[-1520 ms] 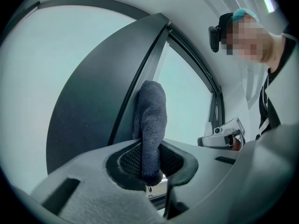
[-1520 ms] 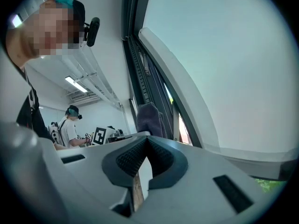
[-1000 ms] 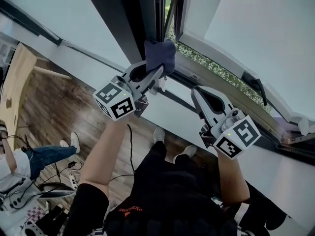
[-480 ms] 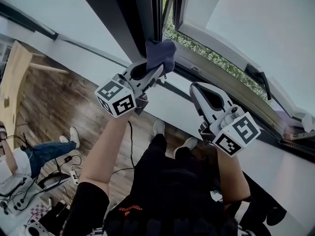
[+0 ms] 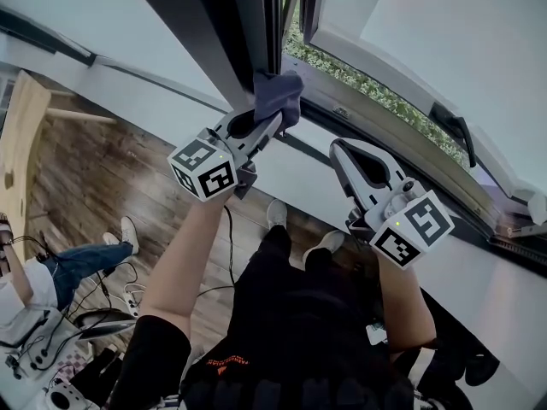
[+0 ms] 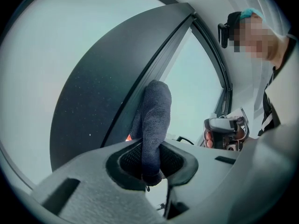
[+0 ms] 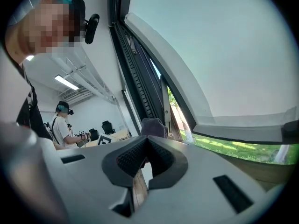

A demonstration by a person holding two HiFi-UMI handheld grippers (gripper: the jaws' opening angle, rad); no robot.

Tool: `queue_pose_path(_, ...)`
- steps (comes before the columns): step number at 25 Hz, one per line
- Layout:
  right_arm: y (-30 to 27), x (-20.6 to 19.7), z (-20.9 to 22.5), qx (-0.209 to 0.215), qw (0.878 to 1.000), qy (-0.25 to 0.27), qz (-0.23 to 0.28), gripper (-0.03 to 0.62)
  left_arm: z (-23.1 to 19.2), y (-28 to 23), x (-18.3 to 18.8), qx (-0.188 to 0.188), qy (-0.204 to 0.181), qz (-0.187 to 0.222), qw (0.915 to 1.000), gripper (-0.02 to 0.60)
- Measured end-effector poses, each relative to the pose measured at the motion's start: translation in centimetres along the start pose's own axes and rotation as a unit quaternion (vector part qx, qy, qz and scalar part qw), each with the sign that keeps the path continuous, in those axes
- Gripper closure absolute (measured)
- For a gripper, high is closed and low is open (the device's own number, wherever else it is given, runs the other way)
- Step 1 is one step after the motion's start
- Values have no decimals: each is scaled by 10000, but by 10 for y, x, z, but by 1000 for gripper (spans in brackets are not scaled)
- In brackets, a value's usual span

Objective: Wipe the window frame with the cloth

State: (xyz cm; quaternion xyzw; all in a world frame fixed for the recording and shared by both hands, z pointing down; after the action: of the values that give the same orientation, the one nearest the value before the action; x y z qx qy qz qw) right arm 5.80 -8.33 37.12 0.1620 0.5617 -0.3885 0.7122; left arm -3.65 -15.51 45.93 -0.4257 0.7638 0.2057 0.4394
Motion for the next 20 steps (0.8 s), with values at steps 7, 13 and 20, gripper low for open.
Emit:
queue_pose_path(7, 1, -9, 5, -48, 9999, -98, -38, 591, -7, -7, -19, 8, 113, -165, 9998, 520)
queue_pose_path(13, 3, -13, 7, -132, 9998, -97, -83, 591, -15, -4, -31, 48, 218, -220, 9995, 520)
queue_pose_path(20, 2, -20, 12, -196, 9996, -112, -146, 591, -24, -3, -44, 79, 331, -264, 9991, 520)
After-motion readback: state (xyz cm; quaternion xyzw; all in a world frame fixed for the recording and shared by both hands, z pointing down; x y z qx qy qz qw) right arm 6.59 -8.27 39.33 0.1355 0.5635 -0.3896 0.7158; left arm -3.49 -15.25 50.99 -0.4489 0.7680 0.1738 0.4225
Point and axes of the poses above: the fingertips, and each gripper's own axes: y backward along the fingers, z to its right, x out of its top, the point moved 1 cm from there along y, backward along the fingers, and after that the axes turned 3 degrees about y, right-handed, at the moved point
